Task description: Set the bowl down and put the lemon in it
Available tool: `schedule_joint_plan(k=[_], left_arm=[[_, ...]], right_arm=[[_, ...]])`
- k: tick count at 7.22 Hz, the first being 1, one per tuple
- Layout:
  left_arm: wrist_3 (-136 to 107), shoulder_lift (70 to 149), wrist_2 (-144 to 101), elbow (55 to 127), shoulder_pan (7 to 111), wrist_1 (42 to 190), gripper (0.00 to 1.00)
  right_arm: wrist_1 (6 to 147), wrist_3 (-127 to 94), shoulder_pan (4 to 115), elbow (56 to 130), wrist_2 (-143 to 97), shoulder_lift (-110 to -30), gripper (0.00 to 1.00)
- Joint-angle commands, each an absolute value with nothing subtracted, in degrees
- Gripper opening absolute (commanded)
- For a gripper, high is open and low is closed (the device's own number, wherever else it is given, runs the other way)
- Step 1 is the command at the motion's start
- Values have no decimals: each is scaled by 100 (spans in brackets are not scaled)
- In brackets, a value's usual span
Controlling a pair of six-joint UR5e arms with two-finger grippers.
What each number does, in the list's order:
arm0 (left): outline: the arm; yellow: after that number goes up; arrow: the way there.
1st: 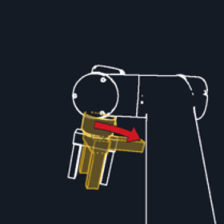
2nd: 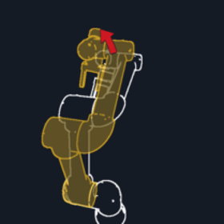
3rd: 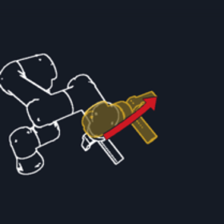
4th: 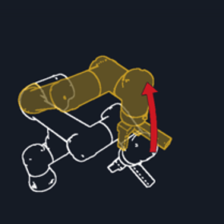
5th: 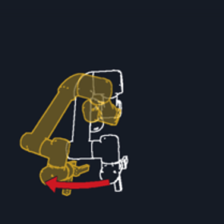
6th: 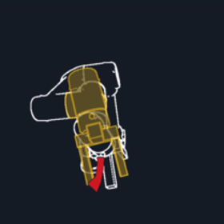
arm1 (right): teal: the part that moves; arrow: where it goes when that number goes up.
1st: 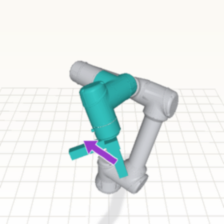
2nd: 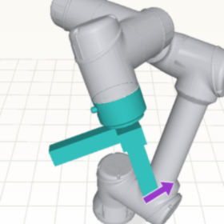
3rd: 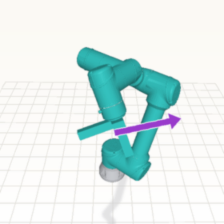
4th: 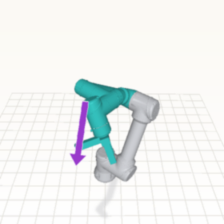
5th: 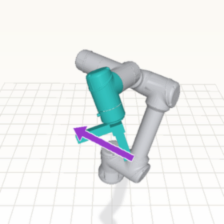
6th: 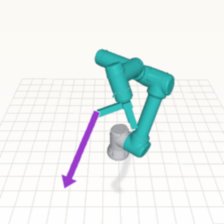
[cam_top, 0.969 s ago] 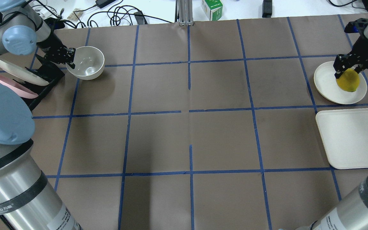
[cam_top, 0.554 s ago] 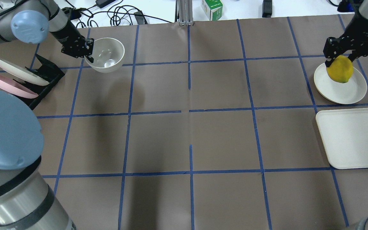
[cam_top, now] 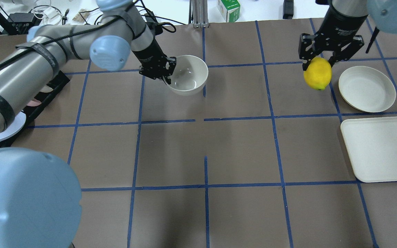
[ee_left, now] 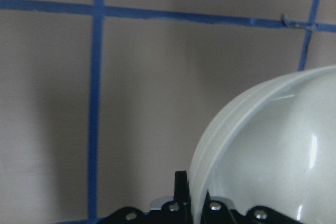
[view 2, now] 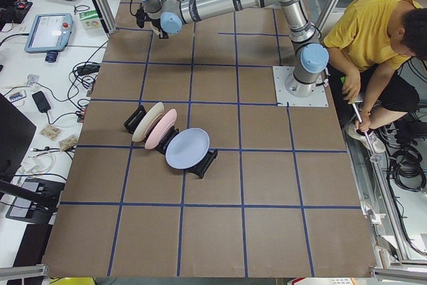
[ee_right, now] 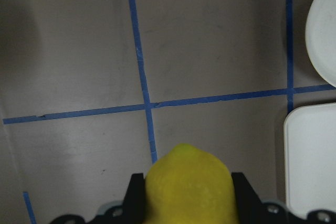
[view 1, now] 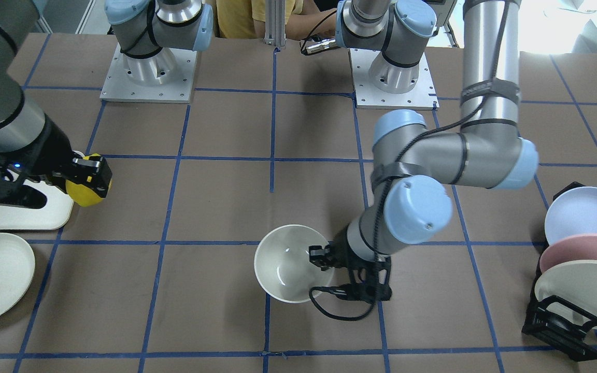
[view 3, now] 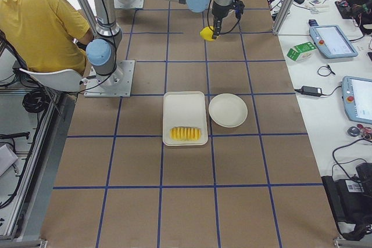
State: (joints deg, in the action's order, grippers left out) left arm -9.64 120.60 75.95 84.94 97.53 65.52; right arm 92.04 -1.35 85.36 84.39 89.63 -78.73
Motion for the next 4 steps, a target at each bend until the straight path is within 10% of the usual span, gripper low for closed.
schedule_joint_plan(k=[1,4], left_arm=[[-1424,11989,7629,9663,10142,5216,0],[-1581,11935,7638,9958,10326,4958,0]], right_arm=[[9255,-580,8894,8411,8956,-7840,0],[9682,-668,9095,8394,8544,-7544,0]])
